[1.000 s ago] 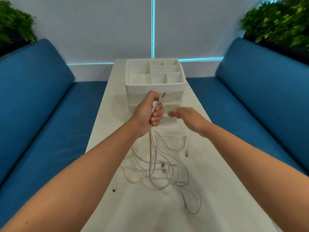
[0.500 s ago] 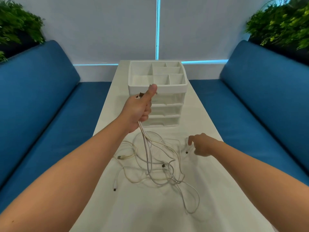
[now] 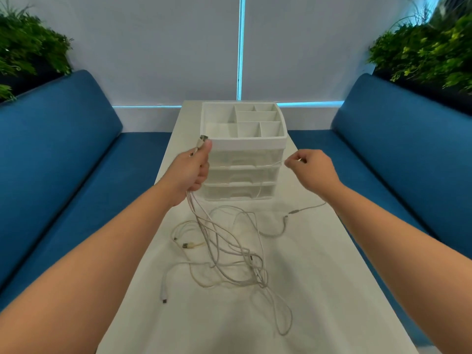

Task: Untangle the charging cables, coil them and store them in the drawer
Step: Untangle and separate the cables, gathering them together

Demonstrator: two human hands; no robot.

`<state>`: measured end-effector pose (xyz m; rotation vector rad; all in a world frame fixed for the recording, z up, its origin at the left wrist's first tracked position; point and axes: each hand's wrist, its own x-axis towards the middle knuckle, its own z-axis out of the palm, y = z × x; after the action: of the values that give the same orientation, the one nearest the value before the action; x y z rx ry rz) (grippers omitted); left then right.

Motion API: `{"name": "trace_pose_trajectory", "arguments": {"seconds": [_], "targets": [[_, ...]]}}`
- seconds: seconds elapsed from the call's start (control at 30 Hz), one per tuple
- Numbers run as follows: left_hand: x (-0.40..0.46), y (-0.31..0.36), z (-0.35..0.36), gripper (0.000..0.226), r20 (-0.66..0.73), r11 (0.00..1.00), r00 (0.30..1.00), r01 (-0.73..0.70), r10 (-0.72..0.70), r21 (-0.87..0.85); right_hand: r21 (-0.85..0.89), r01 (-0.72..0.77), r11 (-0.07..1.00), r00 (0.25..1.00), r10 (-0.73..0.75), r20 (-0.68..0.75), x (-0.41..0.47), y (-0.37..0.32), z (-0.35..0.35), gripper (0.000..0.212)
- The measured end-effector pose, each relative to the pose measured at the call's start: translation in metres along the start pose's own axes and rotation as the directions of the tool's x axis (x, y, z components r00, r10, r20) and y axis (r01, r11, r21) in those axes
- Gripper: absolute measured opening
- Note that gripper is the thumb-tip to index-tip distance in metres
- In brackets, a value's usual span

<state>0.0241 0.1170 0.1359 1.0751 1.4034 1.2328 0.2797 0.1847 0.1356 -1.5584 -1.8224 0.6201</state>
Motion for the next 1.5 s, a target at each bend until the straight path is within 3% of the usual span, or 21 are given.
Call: {"name": "trace_pose_trajectory", "arguments": {"seconds": [0.13,0.3,0.43,0.53,0.6,0.67,0.73,0.77,0.83,0.9,1.0,1.07,1.1,1.17,1.23,1.3,1.37,1.5], "targets": [[-0.006,0.026,-0.020,0.053,-0.042,0.983,0.996,-0.086,0.080,-0.161,-0.071,-0.094,0.993,0.994,0.090,-0.060,0.005,0.010,-0.005,0.016],[-0.012,0.065,-0.036,0.051,0.048,0.907,0.979,-0.163,0.197,-0.389,-0.237,-0.213,0.948,0.977,0.213,-0.026,0.000,0.040,0.008,0.024],[-0.016,0.079,-0.034,0.053,0.053,0.866,0.973,-0.175,0.225,-0.468,-0.429,-0.197,0.882,0.936,0.298,0.185,-0.013,0.061,0.025,0.033],[-0.018,0.078,-0.021,0.056,0.021,0.892,0.977,-0.183,0.210,-0.414,-0.581,-0.058,0.812,0.870,0.326,0.370,-0.024,0.054,0.038,0.036],[-0.018,0.074,-0.010,0.054,0.024,0.903,0.975,-0.195,0.221,-0.383,-0.471,0.002,0.882,0.878,0.224,0.423,-0.029,0.030,0.042,0.052],[-0.017,0.067,0.001,0.048,0.053,0.904,0.971,-0.197,0.234,-0.380,-0.022,0.002,1.000,0.913,0.007,0.408,-0.035,-0.010,0.042,0.058],[-0.016,0.060,0.011,0.047,0.075,0.906,0.972,-0.179,0.224,-0.383,0.450,-0.016,0.893,0.870,-0.209,0.446,-0.042,-0.055,0.039,0.059],[-0.017,0.057,0.017,0.047,0.072,0.906,0.974,-0.172,0.215,-0.387,0.556,-0.031,0.831,0.815,-0.301,0.495,-0.046,-0.072,0.038,0.061],[-0.018,0.049,0.028,0.048,0.042,0.892,0.978,-0.169,0.205,-0.419,0.572,0.031,0.820,0.715,-0.418,0.561,-0.053,-0.095,0.042,0.061],[-0.019,0.042,0.034,0.048,0.005,0.886,0.980,-0.177,0.199,-0.428,0.499,0.092,0.862,0.759,-0.385,0.524,-0.059,-0.102,0.053,0.051],[-0.018,0.032,0.034,0.042,-0.023,0.943,0.974,-0.223,0.224,-0.246,0.454,0.031,0.891,0.811,-0.288,0.510,-0.066,-0.093,0.071,0.024],[-0.020,0.029,0.034,0.021,-0.069,0.949,0.956,-0.290,0.284,-0.126,0.416,0.036,0.909,0.827,-0.261,0.498,-0.069,-0.086,0.081,0.008],[-0.020,0.029,0.034,0.025,-0.093,0.940,0.944,-0.324,0.315,-0.110,0.390,0.063,0.919,0.843,-0.258,0.472,-0.069,-0.084,0.084,0.014],[-0.020,0.027,0.032,0.078,-0.164,0.907,0.903,-0.414,0.398,-0.076,0.368,0.106,0.924,0.855,-0.273,0.440,-0.070,-0.082,0.088,0.020],[-0.020,0.026,0.032,0.090,-0.223,0.871,0.850,-0.491,0.478,-0.002,0.361,0.117,0.925,0.856,-0.278,0.436,-0.070,-0.081,0.089,0.021],[-0.017,0.026,0.033,0.067,-0.249,0.867,0.834,-0.496,0.492,0.052,0.370,0.097,0.924,0.857,-0.267,0.441,-0.072,-0.081,0.087,0.024],[-0.015,0.026,0.037,0.043,-0.253,0.894,0.866,-0.448,0.431,-0.010,0.405,0.050,0.913,0.854,-0.249,0.457,-0.072,-0.079,0.084,0.027],[-0.012,0.024,0.042,0.049,-0.222,0.920,0.916,-0.368,0.334,-0.134,0.388,-0.012,0.921,0.844,-0.199,0.498,-0.074,-0.078,0.081,0.027]]}}
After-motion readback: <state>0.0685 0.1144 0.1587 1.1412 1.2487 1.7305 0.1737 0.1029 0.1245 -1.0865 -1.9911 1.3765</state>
